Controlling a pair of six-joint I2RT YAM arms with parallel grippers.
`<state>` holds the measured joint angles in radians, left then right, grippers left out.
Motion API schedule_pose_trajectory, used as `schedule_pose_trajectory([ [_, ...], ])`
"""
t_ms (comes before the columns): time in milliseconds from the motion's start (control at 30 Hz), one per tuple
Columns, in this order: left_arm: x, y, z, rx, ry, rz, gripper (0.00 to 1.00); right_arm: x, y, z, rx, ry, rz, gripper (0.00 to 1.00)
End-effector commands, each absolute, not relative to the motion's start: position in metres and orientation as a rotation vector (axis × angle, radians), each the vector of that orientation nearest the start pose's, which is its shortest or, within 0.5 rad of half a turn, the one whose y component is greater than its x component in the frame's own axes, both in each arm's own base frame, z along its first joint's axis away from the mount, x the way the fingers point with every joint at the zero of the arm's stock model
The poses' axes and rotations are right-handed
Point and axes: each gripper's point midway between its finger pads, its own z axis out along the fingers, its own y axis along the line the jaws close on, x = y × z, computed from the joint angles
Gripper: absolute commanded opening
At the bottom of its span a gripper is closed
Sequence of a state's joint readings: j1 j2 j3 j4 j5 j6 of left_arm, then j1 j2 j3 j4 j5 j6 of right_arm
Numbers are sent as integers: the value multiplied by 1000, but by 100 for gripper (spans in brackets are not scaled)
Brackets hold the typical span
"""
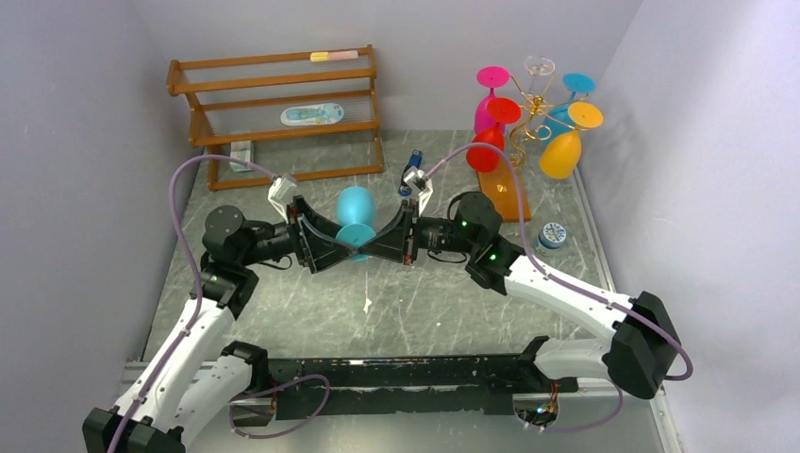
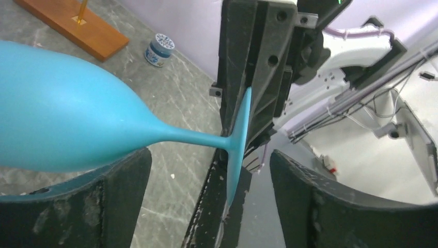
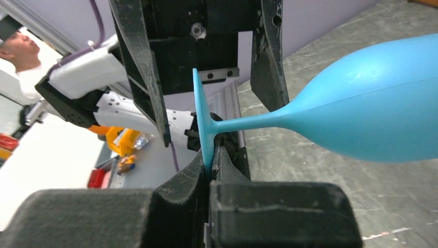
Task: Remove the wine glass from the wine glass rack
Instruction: Place the wine glass at the center of the board.
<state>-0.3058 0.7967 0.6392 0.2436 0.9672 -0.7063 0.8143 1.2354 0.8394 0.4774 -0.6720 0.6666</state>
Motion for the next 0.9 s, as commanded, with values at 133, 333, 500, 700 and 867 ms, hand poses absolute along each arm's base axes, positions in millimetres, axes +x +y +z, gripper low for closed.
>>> schedule_pose_trajectory([
  [133,202,-208,311,490,1714,-1222,97,169,357,269,-998,1529,1339,0],
  [333,219,-189,308,391,1782,-1032,97,183,348,205,-1238,1550,977,0],
  [500,221,-185,309,369,1782,-1005,97,174,340,170,-1475,1382,716,0],
  [700,221,-187,302,399,1819,-1006,97,167,333,151,-1612,1187,430,0],
  [867,219,-194,299,450,1829,-1047,97,162,327,151,-1661,1007,263,0],
])
